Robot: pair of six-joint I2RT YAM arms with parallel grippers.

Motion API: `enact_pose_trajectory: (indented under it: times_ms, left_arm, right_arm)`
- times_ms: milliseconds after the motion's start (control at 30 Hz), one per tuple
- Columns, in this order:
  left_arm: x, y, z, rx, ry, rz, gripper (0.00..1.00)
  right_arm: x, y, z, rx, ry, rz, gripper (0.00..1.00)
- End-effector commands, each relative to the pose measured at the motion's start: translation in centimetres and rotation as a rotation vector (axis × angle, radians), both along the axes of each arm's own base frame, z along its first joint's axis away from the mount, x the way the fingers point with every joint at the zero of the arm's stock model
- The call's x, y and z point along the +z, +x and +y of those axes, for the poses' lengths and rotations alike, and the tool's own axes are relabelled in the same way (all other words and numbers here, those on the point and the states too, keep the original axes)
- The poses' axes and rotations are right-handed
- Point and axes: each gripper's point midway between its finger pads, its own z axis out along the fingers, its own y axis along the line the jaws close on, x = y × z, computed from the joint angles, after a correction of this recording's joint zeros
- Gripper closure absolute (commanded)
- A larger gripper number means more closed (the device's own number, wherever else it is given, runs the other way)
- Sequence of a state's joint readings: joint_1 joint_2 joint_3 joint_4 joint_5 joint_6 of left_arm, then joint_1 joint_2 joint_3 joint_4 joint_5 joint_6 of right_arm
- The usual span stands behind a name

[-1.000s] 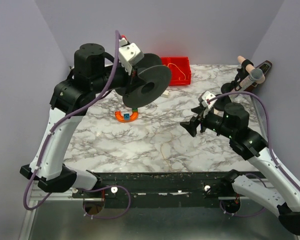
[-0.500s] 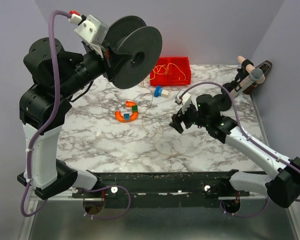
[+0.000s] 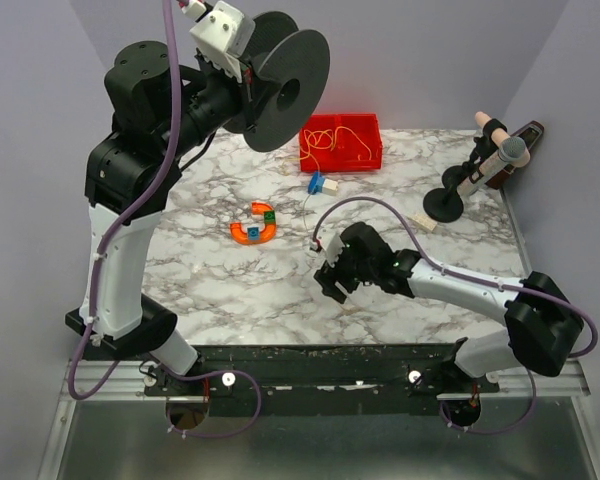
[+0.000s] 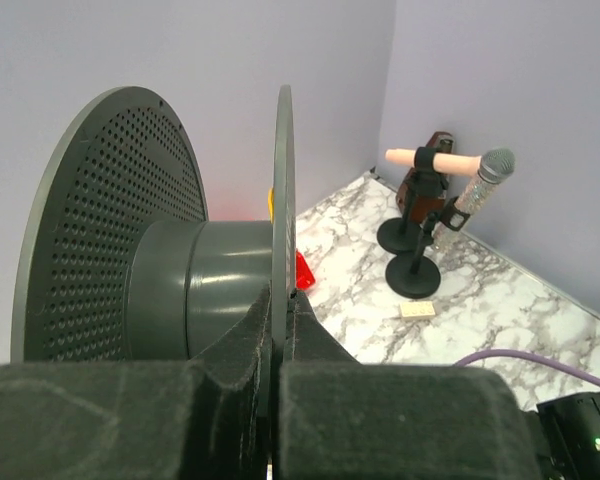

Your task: Wrap the cables

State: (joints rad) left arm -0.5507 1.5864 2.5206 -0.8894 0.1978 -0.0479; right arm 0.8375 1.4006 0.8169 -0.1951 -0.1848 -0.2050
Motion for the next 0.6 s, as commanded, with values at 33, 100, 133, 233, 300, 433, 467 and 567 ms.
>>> enact_pose_trajectory:
  times_ms: [33, 100, 133, 233, 300, 433, 467, 567]
  left_arm:
    - [4.5, -0.8, 2.0, 0.064, -0.051, -0.151, 1.00]
    - [4.7, -0.8, 1.9, 0.061, -0.055, -0.156, 1.00]
    - [4.8, -0.7, 1.8, 0.060, -0.059, -0.159, 1.00]
    - [5.3, -0.8, 1.8, 0.057, -0.078, -0.164, 1.00]
    - [5.4, -0.9, 1.6, 0.048, -0.083, -0.165, 1.00]
    - [5.2, -1.1, 1.1, 0.015, -0.074, -0.165, 1.00]
    - [5.2, -1.1, 1.1, 0.014, -0.074, -0.165, 1.00]
    - [5.4, -1.4, 1.1, 0.007, -0.084, -0.168, 1.00]
  right_arm:
    - [-1.0, 0.0, 0.2, -0.095, -0.068, -0.033, 0.22]
    - [-0.6, 0.8, 0.5, -0.197, -0.078, 0.007, 0.22]
    - [-0.8, 1.1, 0.6, -0.230, -0.085, 0.024, 0.22]
    - [-1.0, 2.3, 0.7, -0.370, -0.060, 0.040, 0.21]
    - [-1.7, 2.6, 0.9, -0.417, -0.033, 0.048, 0.22]
    - [-3.4, 2.9, 2.3, -0.413, -0.010, 0.077, 0.22]
    - [-4.0, 3.0, 2.4, -0.416, -0.025, 0.081, 0.23]
    - [-5.0, 3.4, 2.5, -0.429, -0.051, 0.086, 0.24]
